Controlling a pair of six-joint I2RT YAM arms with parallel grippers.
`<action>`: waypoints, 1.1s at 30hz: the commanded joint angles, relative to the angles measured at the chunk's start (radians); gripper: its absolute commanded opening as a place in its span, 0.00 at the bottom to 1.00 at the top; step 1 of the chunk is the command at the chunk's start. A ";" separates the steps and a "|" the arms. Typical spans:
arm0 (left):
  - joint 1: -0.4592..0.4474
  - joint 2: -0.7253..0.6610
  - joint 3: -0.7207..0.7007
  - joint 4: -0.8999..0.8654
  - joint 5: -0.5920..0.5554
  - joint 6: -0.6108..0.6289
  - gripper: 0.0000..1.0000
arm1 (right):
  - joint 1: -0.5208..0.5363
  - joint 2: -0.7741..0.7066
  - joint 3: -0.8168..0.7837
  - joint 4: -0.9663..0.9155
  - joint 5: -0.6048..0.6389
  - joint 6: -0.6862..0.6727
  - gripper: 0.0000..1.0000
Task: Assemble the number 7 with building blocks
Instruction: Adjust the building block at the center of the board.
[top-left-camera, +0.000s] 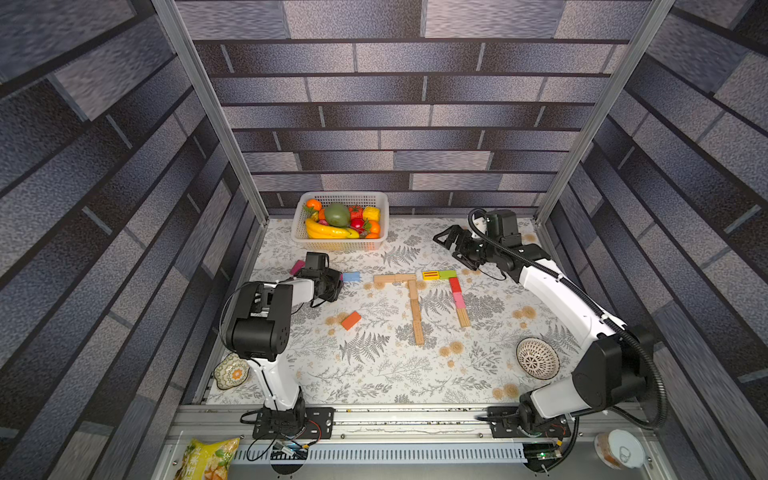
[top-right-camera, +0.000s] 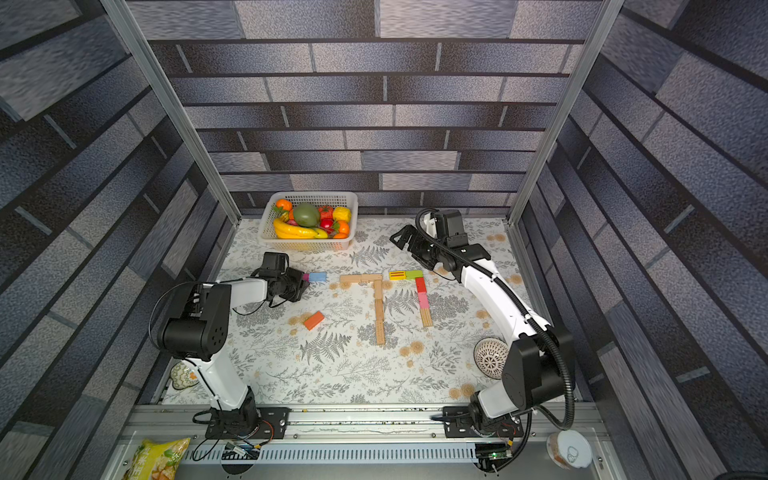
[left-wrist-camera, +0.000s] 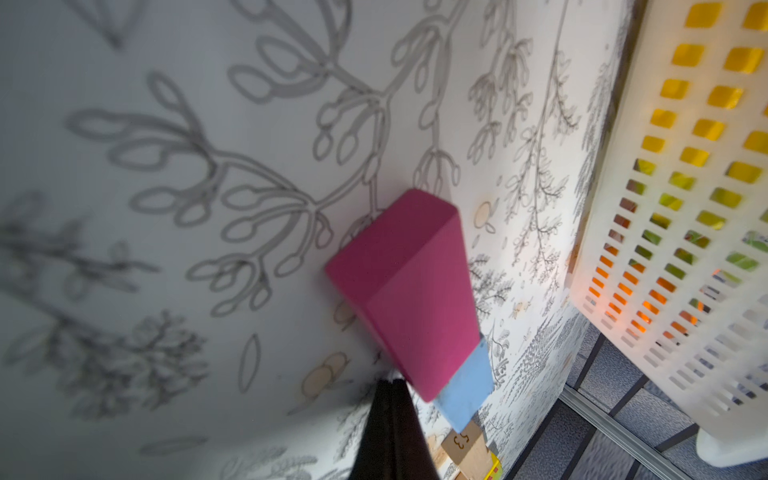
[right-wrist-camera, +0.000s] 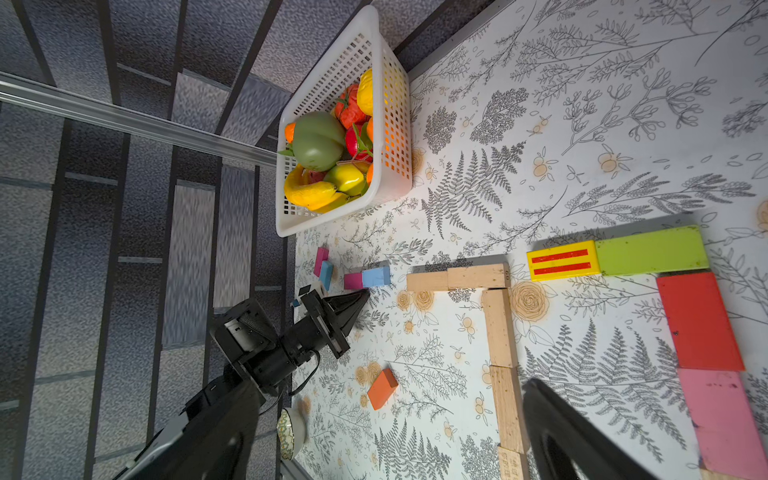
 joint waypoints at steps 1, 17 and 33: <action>0.013 0.026 -0.009 -0.075 -0.006 0.004 0.00 | -0.006 -0.005 -0.025 0.017 -0.011 0.011 1.00; 0.053 0.031 0.012 -0.118 0.030 0.087 0.00 | -0.006 0.002 -0.042 0.044 -0.012 0.040 1.00; -0.050 -0.095 0.008 -0.209 0.089 0.130 0.00 | -0.003 0.014 -0.030 0.035 -0.007 0.034 1.00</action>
